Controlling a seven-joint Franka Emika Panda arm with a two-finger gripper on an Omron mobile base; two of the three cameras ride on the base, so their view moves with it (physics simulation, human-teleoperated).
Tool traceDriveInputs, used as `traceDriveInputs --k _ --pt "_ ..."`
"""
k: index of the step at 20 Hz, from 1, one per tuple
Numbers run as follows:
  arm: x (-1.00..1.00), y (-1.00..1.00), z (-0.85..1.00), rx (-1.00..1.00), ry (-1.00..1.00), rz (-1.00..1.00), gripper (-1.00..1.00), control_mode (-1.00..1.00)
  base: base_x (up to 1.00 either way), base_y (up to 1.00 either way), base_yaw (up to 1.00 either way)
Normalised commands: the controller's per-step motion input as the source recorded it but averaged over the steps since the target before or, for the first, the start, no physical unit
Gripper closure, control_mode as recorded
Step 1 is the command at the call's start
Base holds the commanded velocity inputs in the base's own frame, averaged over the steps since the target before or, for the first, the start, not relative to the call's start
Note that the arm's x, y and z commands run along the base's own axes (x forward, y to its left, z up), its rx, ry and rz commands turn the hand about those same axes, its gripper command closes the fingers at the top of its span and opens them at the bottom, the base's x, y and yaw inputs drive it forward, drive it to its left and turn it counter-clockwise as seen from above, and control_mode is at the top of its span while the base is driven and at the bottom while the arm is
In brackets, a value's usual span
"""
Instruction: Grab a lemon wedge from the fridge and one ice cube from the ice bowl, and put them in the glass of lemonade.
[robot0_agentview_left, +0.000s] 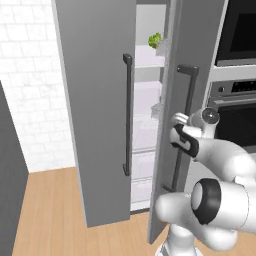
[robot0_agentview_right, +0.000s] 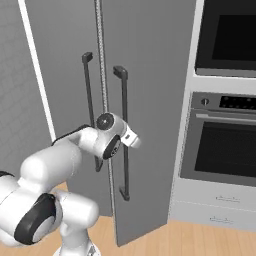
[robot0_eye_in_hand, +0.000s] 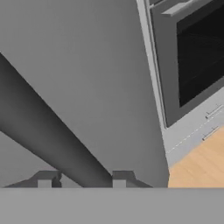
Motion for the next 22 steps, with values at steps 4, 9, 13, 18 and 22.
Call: traceDriveInputs --k 4,9,13,18,22 --pt "-0.72 -1.0 0.2 0.21 0.0 -0.21 1.0 -1.0 0.0 0.0 0.0" --pt "-0.63 -1.0 0.13 0.15 -0.01 -0.2 1.0 -1.0 0.0 0.0 0.0" --pt "-0.41 -0.6 0.02 0.03 0.0 -0.22 -1.0 -1.0 0.0 0.0 0.0" --pt "-0.48 -0.23 0.57 0.0 -0.02 -0.06 -1.0 -1.0 0.0 0.0 0.0" --pt "-0.64 0.34 0.79 -0.05 -0.13 0.06 -1.0 -1.0 0.0 0.0 0.0"
